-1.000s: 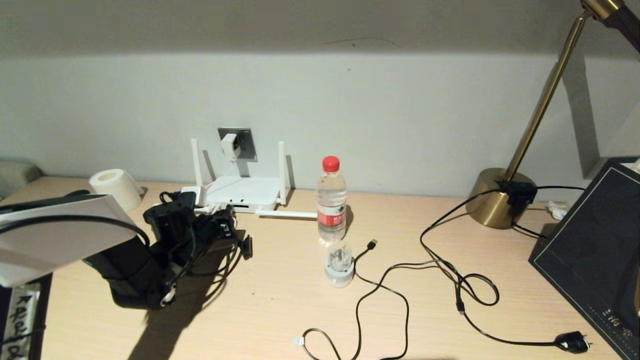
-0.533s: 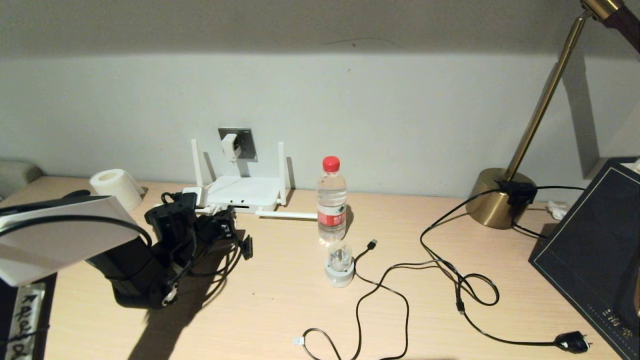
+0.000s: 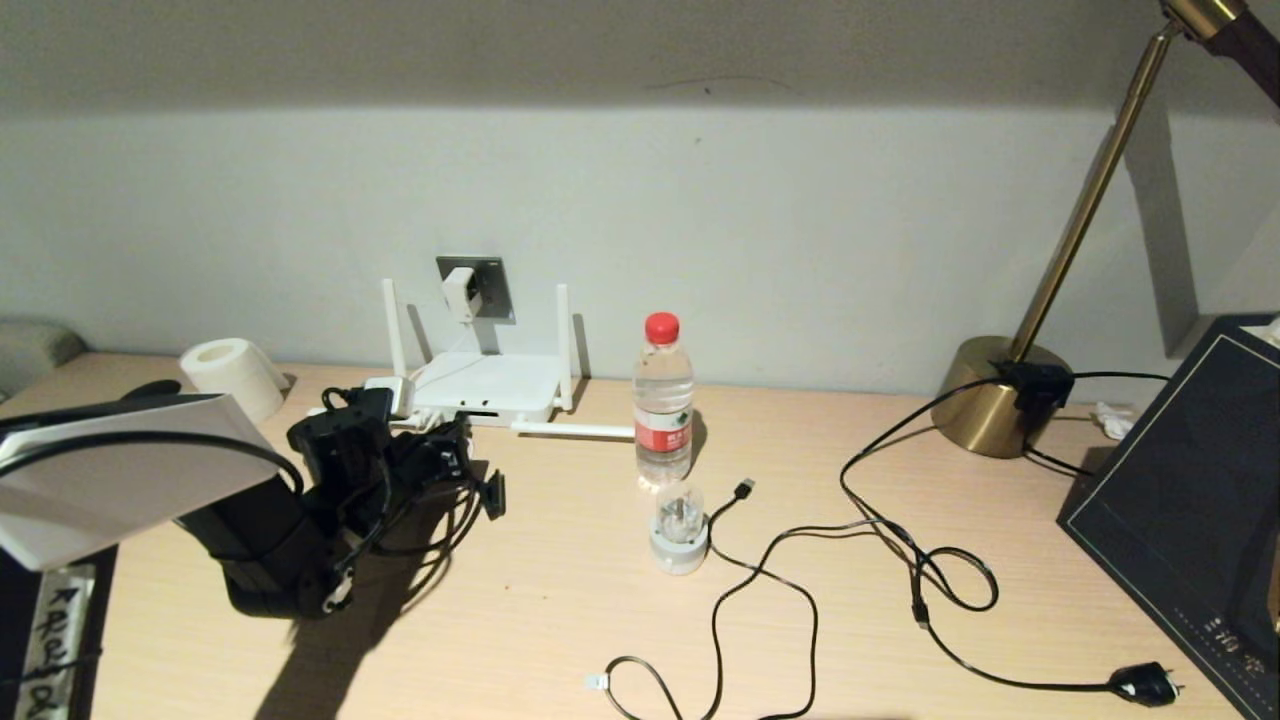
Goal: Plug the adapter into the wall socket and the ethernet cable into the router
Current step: Plug cable into router interface
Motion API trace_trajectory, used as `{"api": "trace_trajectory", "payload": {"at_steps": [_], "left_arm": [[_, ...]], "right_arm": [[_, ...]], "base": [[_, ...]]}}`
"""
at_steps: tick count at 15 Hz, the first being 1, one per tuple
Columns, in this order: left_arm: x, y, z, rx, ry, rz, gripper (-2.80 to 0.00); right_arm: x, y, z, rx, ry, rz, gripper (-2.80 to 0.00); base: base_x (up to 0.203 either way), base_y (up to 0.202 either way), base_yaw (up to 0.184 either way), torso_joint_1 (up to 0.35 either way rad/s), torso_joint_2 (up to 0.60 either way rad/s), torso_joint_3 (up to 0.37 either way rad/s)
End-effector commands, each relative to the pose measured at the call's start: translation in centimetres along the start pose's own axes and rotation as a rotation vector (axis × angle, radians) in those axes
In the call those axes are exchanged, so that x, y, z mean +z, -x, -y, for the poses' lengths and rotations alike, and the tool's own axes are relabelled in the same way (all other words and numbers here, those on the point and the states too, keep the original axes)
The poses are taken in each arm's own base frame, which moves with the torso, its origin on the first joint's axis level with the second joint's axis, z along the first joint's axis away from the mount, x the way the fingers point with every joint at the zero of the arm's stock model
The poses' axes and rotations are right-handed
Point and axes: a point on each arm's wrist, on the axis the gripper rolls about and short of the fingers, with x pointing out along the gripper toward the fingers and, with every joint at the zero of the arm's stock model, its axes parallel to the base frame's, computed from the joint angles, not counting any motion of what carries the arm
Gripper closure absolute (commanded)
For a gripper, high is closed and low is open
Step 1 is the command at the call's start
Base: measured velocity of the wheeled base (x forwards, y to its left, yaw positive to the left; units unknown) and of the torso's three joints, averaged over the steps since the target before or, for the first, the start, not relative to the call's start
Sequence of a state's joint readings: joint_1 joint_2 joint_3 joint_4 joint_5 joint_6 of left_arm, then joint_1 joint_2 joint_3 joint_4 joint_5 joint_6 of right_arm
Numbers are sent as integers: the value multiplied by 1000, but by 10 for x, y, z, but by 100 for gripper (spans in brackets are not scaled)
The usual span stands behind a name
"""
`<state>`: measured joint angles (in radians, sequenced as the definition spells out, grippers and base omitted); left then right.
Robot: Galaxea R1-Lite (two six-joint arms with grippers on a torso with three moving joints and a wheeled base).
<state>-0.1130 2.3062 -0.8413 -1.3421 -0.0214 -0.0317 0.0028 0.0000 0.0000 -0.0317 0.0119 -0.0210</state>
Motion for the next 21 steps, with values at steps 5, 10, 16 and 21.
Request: {"api": "trace_trajectory", "payload": {"at_steps": [5, 10, 16, 21], "left_arm": [[-4, -3, -4, -5, 2, -2, 0], [-10, -7, -4, -5, 3, -14, 0], [-9, -9, -4, -11, -2, 49, 0], [-8, -9, -4, -13, -2, 54, 0]], "right_arm": [[-3, -1, 0, 1, 0, -9, 0], [-3, -1, 0, 1, 0, -9, 0], [-3, -1, 0, 1, 0, -9, 0], [-3, -1, 0, 1, 0, -9, 0]], "base": [[0, 0, 0, 0, 0, 0], [0, 0, 0, 0, 0, 0], [0, 0, 0, 0, 0, 0], [0, 0, 0, 0, 0, 0]]}}
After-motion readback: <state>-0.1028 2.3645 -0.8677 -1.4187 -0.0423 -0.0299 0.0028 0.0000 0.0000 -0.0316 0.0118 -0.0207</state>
